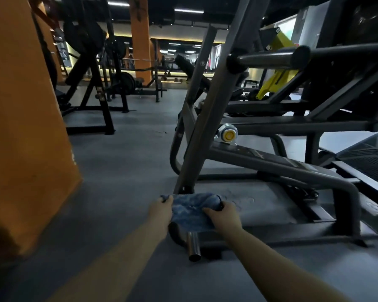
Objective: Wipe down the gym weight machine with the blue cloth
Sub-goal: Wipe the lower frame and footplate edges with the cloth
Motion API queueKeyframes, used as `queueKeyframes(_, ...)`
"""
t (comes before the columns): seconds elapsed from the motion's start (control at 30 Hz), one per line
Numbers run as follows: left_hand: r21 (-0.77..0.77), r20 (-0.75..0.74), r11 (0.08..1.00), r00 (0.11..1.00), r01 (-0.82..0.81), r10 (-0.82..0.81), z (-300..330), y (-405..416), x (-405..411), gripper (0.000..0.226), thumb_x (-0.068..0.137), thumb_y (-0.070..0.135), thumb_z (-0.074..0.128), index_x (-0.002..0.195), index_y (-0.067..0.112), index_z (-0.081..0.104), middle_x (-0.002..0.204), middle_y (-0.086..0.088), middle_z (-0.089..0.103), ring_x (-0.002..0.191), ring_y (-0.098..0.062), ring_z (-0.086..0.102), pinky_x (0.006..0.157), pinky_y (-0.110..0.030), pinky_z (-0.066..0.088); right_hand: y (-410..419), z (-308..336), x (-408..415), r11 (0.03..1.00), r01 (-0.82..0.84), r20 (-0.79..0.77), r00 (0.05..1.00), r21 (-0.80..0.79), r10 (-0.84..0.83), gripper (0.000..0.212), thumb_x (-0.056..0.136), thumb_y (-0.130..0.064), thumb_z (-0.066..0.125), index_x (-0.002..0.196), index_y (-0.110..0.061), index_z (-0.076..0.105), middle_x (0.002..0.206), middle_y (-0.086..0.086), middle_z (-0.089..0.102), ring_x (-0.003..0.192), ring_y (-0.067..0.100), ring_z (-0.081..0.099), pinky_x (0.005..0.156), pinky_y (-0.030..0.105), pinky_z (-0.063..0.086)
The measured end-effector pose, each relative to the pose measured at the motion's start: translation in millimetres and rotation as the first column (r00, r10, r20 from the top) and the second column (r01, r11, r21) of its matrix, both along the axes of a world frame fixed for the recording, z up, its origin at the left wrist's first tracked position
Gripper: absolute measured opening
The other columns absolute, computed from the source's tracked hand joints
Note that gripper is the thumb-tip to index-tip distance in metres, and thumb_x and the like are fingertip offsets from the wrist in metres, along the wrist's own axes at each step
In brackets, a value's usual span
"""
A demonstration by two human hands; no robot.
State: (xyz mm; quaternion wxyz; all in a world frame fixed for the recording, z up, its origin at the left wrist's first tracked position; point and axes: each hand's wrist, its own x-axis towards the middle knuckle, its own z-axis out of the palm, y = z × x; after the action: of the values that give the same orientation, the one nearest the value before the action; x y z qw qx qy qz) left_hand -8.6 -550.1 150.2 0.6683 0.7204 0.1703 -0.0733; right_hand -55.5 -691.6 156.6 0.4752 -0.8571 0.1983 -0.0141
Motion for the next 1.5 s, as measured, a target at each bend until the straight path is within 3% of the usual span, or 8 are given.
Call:
queueKeyframes(0.2,0.133,-0.095,0.982,0.988,0.137,-0.125,-33.9,0.4,13.9,0.042,0.101,0.027,0.037,0.134,0.002,0.043,0.130,-0.020,0.051,0.114,-0.035,0.052,0.094,-0.039,0.044,14.4,-41.0,22.3,1.000,-0.002,-0.182,0.983,0.010,0.004,0.043,0.091,-0.034,0.057,0.119,-0.001,0.056,0.108,0.014,0.063,0.099,0.027,0.060,0.079,0.031,0.048)
queueKeyframes(0.37,0.254,-0.184,0.866,0.900,0.431,-0.394,-55.2,-31.1,13.9,0.040,0.101,0.018,0.037,0.140,0.007,0.035,0.130,-0.016,0.048,0.111,-0.028,0.050,0.087,-0.031,0.042,18.0,-66.9,36.3,0.961,0.001,-0.279,0.957,0.277,0.079,0.040,0.097,-0.028,0.048,0.123,0.003,0.054,0.122,0.020,0.059,0.112,0.033,0.058,0.086,0.033,0.049)
queueKeyframes(0.53,0.356,-0.187,0.888,0.953,0.292,-0.238,-75.1,-39.0,44.0,0.033,0.101,0.019,0.036,0.127,0.001,0.047,0.133,-0.019,0.049,0.119,-0.032,0.049,0.096,-0.031,0.038,24.3,-81.5,76.5,0.918,0.086,-0.282,0.959,0.386,0.029,0.041,0.095,-0.028,0.052,0.119,0.005,0.055,0.114,0.024,0.062,0.103,0.035,0.061,0.091,0.042,0.050)
queueKeyframes(0.73,0.129,-0.201,0.983,0.974,0.129,-0.102,-74.8,-41.0,90.7,0.031,0.098,0.018,0.045,0.119,-0.004,0.052,0.122,-0.024,0.052,0.112,-0.031,0.051,0.089,-0.032,0.040,28.8,-90.9,131.1,0.943,0.114,-0.177,0.982,0.313,-0.060,0.040,0.092,-0.034,0.057,0.108,0.002,0.059,0.107,0.023,0.065,0.098,0.036,0.062,0.090,0.046,0.050)
queueKeyframes(0.93,0.133,-0.169,0.979,0.977,0.154,-0.130,-80.7,-35.9,106.7,0.036,0.097,0.025,0.049,0.117,-0.003,0.056,0.117,-0.023,0.060,0.108,-0.036,0.058,0.092,-0.039,0.047,19.3,-91.8,141.5,0.907,0.136,-0.149,0.985,0.398,-0.082,0.027,0.084,-0.029,0.069,0.072,-0.008,0.056,0.091,0.019,0.066,0.089,0.035,0.066,0.082,0.042,0.055)
queueKeyframes(1.2,0.325,-0.073,0.906,0.963,0.270,-0.261,-80.8,-15.3,82.3,0.031,0.089,0.023,0.062,0.061,0.014,0.052,0.060,-0.002,0.054,0.059,-0.015,0.053,0.049,-0.019,0.042,2.5,-83.5,109.2,0.954,-0.033,-0.163,0.983,0.296,0.084,0.023,0.089,-0.027,0.062,0.090,-0.004,0.061,0.083,0.009,0.066,0.072,0.017,0.061,0.059,0.022,0.049)
queueKeyframes(1.37,0.424,0.227,0.899,0.974,-0.109,0.011,-64.4,-20.1,99.1,0.023,0.097,0.019,0.047,0.092,0.002,0.060,0.083,-0.007,0.056,0.078,-0.019,0.051,0.060,-0.023,0.028,9.2,-82.3,128.5,0.953,0.230,0.036,0.970,0.198,-0.242,0.020,0.093,-0.028,0.056,0.098,-0.009,0.056,0.091,0.006,0.059,0.083,0.020,0.055,0.071,0.027,0.040)
queueKeyframes(1.5,0.289,0.087,0.931,0.974,-0.224,0.207,-69.2,-27.4,123.7,0.039,0.100,0.027,0.040,0.117,-0.005,0.054,0.116,-0.022,0.060,0.107,-0.035,0.055,0.086,-0.034,0.039,16.2,-88.0,157.2,0.919,0.245,0.039,0.962,0.309,-0.270,0.043,0.090,-0.033,0.060,0.122,-0.006,0.052,0.117,0.011,0.061,0.107,0.030,0.059,0.093,0.044,0.048)
